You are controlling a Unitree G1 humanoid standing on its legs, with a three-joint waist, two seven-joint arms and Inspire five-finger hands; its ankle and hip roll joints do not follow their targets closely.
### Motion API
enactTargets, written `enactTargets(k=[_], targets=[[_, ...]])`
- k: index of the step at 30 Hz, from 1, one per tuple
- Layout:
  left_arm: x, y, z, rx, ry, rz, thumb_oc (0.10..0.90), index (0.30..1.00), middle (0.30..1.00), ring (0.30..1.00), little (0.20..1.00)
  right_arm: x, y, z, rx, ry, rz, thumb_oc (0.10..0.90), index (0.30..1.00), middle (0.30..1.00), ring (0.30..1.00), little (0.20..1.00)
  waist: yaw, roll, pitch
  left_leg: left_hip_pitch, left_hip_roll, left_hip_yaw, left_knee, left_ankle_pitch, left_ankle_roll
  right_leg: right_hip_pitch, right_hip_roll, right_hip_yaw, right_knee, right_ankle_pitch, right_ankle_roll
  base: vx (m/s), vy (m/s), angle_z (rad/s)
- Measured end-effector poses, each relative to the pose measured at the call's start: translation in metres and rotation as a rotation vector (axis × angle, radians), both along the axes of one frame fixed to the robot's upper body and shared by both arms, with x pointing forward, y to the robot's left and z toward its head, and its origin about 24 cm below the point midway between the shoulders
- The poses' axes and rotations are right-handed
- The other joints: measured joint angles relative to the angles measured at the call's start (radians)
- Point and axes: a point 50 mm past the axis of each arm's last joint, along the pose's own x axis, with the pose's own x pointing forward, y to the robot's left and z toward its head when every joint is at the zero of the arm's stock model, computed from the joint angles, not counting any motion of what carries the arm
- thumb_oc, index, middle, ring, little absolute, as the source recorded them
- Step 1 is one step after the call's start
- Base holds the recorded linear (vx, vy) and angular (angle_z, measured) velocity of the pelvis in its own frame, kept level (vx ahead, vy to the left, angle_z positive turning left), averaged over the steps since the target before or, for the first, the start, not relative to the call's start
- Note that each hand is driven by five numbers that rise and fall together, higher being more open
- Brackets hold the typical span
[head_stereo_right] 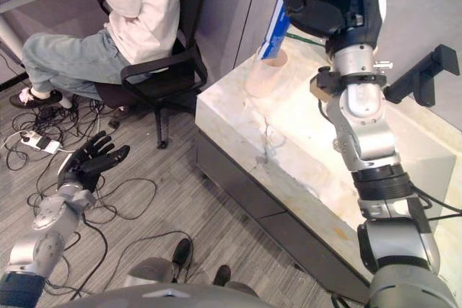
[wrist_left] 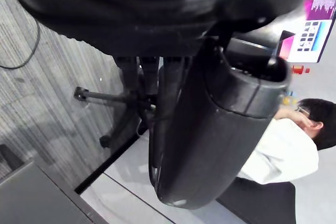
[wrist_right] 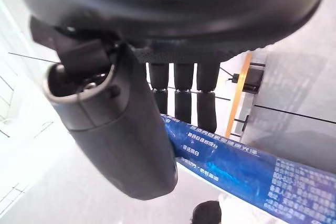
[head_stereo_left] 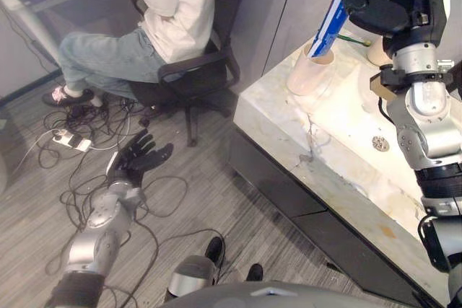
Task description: Organize the bathroom.
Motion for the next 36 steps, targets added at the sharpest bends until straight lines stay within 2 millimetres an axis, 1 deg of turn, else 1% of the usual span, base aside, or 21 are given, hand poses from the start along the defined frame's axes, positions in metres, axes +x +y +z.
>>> enactTargets(k=[1,2,3,4,5,6,7,8,9,10,11,12,14,15,19,21,27,29,33,34,36], targets=[[0.0,0.001,-0.002,-0.001,0.005,0.005,0.8,0.9,0.9,0.9,0.9,0.002,-0.003,-0.002,0.002,0.012,-0.013,0.4,0.3,0.3,0.3,0.3,-0.003,-0.002,0.001,-0.022,-0.009,0.003,0.036,-0.007,-0.01,0.001,-0.002,-0.007,0.0,-0.01,-0.01,0.04,-0.047,0.2],[0.0,0.001,-0.002,-0.001,0.005,0.005,0.8,0.9,0.9,0.9,0.9,0.002,-0.003,-0.002,0.002,0.012,-0.013,0.4,0.3,0.3,0.3,0.3,-0.003,-0.002,0.001,-0.022,-0.009,0.003,0.036,-0.007,-0.01,0.001,-0.002,-0.007,0.0,-0.01,-0.01,0.05,-0.018,0.43],[0.001,0.003,-0.004,-0.001,0.011,0.01,0.8,0.9,0.9,0.9,0.9,0.003,-0.006,-0.003,0.004,0.02,-0.032,0.4,0.3,0.3,0.3,0.3,-0.014,-0.004,0.008,-0.073,-0.023,0.035,0.119,-0.021,-0.032,0.001,0.002,-0.007,0.0,-0.026,-0.028,0.18,0.076,0.76],[0.002,0.002,-0.003,-0.004,0.006,-0.002,0.8,0.9,0.9,0.9,0.9,0.001,-0.011,0.0,0.009,0.008,-0.053,0.4,0.3,0.3,0.3,0.3,-0.031,0.0,0.03,-0.146,-0.038,0.096,0.237,-0.022,-0.033,0.004,0.004,-0.01,0.0,-0.037,-0.039,0.2,0.085,0.93],[0.006,0.001,-0.002,-0.012,-0.004,-0.017,0.8,0.9,0.9,0.9,0.9,-0.001,-0.014,0.002,0.016,-0.003,-0.068,0.4,0.3,0.3,0.3,0.3,-0.026,0.002,0.048,-0.187,-0.034,0.139,0.306,-0.036,-0.054,0.011,-0.013,-0.017,-0.005,-0.033,-0.044,0.25,0.131,0.45],[0.004,0.002,-0.007,-0.016,0.014,-0.016,0.8,0.9,0.9,0.9,0.9,0.0,-0.013,-0.001,0.04,-0.001,-0.072,0.4,0.3,0.3,0.3,0.3,-0.002,0.005,0.059,-0.194,-0.008,0.215,0.315,-0.074,-0.043,0.017,-0.013,-0.011,-0.001,-0.029,-0.051,0.14,0.075,-0.08],[0.001,0.004,-0.01,-0.014,0.029,-0.013,0.8,0.9,0.9,0.9,0.9,0.001,-0.011,-0.003,0.043,0.002,-0.065,0.4,0.3,0.3,0.3,0.3,0.0,0.006,0.058,-0.182,0.013,0.238,0.284,-0.084,-0.029,0.019,-0.009,-0.009,0.0,-0.031,-0.05,0.18,0.101,-0.15],[0.001,0.004,-0.011,-0.016,0.034,-0.014,0.8,0.9,0.9,0.9,0.9,-0.001,-0.011,-0.002,0.026,-0.002,-0.068,0.4,0.3,0.3,0.3,0.3,-0.009,0.016,0.057,-0.163,0.05,0.231,0.24,-0.086,-0.045,0.021,0.005,-0.009,0.0,-0.036,-0.05,0.17,0.096,-0.04],[-0.001,0.002,-0.013,-0.024,0.037,-0.016,0.8,0.9,0.9,0.9,0.9,-0.002,-0.013,0.001,0.001,-0.007,-0.079,0.4,0.3,0.3,0.3,0.3,-0.005,0.039,0.055,-0.131,0.087,0.19,0.203,-0.087,-0.056,0.022,0.026,-0.004,0.0,-0.043,-0.044,0.18,0.094,0.01],[-0.001,0.002,-0.013,-0.026,0.036,-0.015,0.8,0.9,0.9,0.9,0.9,-0.003,-0.014,0.002,0.002,-0.013,-0.082,0.4,0.3,0.3,0.3,0.3,-0.009,0.037,0.06,-0.113,0.091,0.197,0.177,-0.066,-0.043,0.028,0.026,0.001,-0.001,-0.044,-0.042,0.17,0.082,-0.18],[-0.001,0.0,-0.014,-0.034,0.038,-0.015,0.8,0.9,0.9,0.9,0.9,-0.003,-0.016,0.003,0.004,-0.016,-0.086,0.4,0.3,0.3,0.3,0.3,-0.011,0.03,0.06,-0.08,0.078,0.204,0.114,-0.036,-0.022,0.029,0.014,0.007,0.0,-0.031,-0.031,0.18,0.079,-0.14],[0.0,-0.004,-0.014,-0.042,0.035,-0.025,0.8,0.9,0.9,0.9,0.9,-0.005,-0.018,0.005,-0.003,-0.021,-0.093,0.4,0.3,0.3,0.3,0.3,-0.017,0.029,0.06,-0.064,0.067,0.21,0.085,-0.023,-0.013,0.034,0.004,0.002,0.0,-0.03,-0.028,0.17,0.077,-0.12],[0.003,-0.008,-0.012,-0.052,0.019,-0.042,0.8,0.9,0.9,0.9,0.9,-0.006,-0.021,0.009,-0.012,-0.026,-0.102,0.4,0.3,0.3,0.3,0.3,-0.032,0.031,0.059,-0.044,0.05,0.209,0.051,-0.011,0.003,0.04,-0.008,-0.01,0.0,-0.027,-0.024,0.12,0.063,0.03],[0.006,-0.009,-0.008,-0.053,0.004,-0.052,0.8,0.9,0.9,0.9,0.9,-0.007,-0.024,0.01,0.011,-0.029,-0.1,0.4,0.3,0.3,0.3,0.3,-0.035,0.031,0.059,-0.033,0.045,0.211,0.036,-0.008,0.006,0.041,-0.013,-0.01,0.001,-0.025,-0.02,0.1,0.054,0.02],[0.014,-0.012,-0.002,-0.053,-0.026,-0.07,0.8,0.9,0.9,0.9,0.9,-0.008,-0.027,0.009,0.021,-0.031,-0.109,0.4,0.3,0.3,0.3,0.3,-0.041,0.031,0.059,-0.001,0.043,0.21,0.006,-0.007,0.007,0.057,-0.016,-0.017,0.001,-0.01,0.002,0.1,0.047,-0.01],[0.016,-0.013,0.0,-0.054,-0.034,-0.076,0.8,0.9,0.9,0.9,0.9,-0.009,-0.027,0.01,0.019,-0.033,-0.108,0.4,0.3,0.3,0.3,0.3,-0.045,0.031,0.059,0.013,0.042,0.207,0.001,-0.008,0.008,0.069,-0.016,-0.024,0.001,-0.008,0.005,0.1,0.037,0.05],[0.014,-0.013,-0.002,-0.056,-0.027,-0.081,0.8,0.9,0.9,0.9,0.9,-0.01,-0.028,0.012,0.016,-0.041,-0.101,0.4,0.3,0.3,0.3,0.3,-0.051,0.031,0.059,0.018,0.046,0.207,0.001,-0.01,0.009,0.075,-0.011,-0.036,0.001,-0.007,0.007,0.07,0.014,0.01],[0.013,-0.013,-0.003,-0.057,-0.022,-0.082,0.8,0.9,0.9,0.9,0.9,-0.012,-0.03,0.009,0.017,-0.035,-0.101,0.4,0.3,0.3,0.3,0.3,-0.053,0.031,0.059,0.018,0.047,0.207,0.001,-0.011,0.008,0.074,-0.01,-0.037,0.001,-0.007,0.007,0.07,0.006,-0.03],[0.013,-0.013,-0.004,-0.057,-0.011,-0.091,0.8,0.9,0.9,0.9,0.9,-0.015,-0.031,-0.005,0.019,0.001,-0.092,0.4,0.3,0.3,0.3,0.3,-0.057,0.031,0.058,0.018,0.046,0.215,0.0,-0.011,0.008,0.071,-0.012,-0.036,0.001,-0.007,0.007,0.05,0.002,-0.08],[0.012,-0.013,-0.005,-0.056,-0.006,-0.091,0.8,0.9,0.9,0.9,0.9,-0.015,-0.029,-0.009,0.021,0.012,-0.078,0.4,0.3,0.3,0.3,0.3,-0.058,0.03,0.058,0.018,0.046,0.22,0.0,-0.011,0.009,0.069,-0.014,-0.034,0.001,-0.007,0.007,0.03,0.009,-0.11],[0.01,-0.013,-0.006,-0.055,0.0,-0.09,0.8,0.9,0.9,0.9,0.9,-0.015,-0.025,-0.012,0.038,0.013,-0.062,0.4,0.3,0.3,0.3,0.3,-0.06,0.03,0.058,0.017,0.045,0.224,0.0,-0.01,0.01,0.067,-0.014,-0.033,0.001,-0.007,0.007,0.03,0.015,-0.08]])
